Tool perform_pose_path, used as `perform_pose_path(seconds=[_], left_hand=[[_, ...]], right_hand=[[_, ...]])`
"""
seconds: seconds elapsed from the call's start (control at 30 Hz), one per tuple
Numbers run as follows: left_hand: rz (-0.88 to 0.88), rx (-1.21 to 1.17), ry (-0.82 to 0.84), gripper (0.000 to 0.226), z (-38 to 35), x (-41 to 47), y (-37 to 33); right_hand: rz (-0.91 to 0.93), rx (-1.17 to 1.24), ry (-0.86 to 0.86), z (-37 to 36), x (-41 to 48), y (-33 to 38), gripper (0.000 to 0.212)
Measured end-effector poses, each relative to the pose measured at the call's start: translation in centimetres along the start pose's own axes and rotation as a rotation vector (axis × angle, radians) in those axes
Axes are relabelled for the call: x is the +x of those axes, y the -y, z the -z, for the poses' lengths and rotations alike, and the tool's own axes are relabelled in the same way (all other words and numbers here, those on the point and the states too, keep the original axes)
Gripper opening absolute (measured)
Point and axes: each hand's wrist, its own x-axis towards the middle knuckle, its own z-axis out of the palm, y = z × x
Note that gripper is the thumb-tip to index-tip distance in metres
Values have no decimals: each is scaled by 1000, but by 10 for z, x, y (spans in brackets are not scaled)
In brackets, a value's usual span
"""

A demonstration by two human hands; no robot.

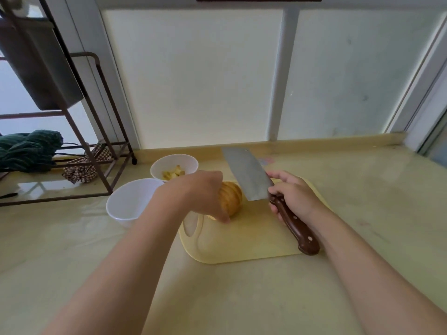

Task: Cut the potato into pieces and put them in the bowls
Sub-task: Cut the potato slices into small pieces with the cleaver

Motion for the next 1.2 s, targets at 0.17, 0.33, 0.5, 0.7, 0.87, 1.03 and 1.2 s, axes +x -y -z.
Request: perform_pose_path(seconds=[0.17, 0.33, 0.5, 0.7, 0.87, 1.03, 1.2], left_hand=[[-19, -24, -24, 66, 1, 0, 1], [-28, -45, -46, 65, 2, 0, 1], [27, -38, -49, 64, 1, 2, 4], [46, -24, -88, 51, 2, 5, 14], [-33, -3, -117, 29, 14, 0, 21], [-121, -517, -121, 17, 30, -22, -5], [-94, -972, -116, 22, -13, -6, -60]], right_hand=[[-6, 29, -5, 0, 2, 0, 37], [-19, 37, 0, 1, 3, 0, 38], [-27, 37, -5, 1, 3, 1, 41], [-31, 43, -5, 2, 1, 4, 38], [-50, 113, -20, 3, 2, 3, 37], [-55, 309, -47, 15, 5, 7, 35], [-12, 535, -110, 34, 4, 12, 30]])
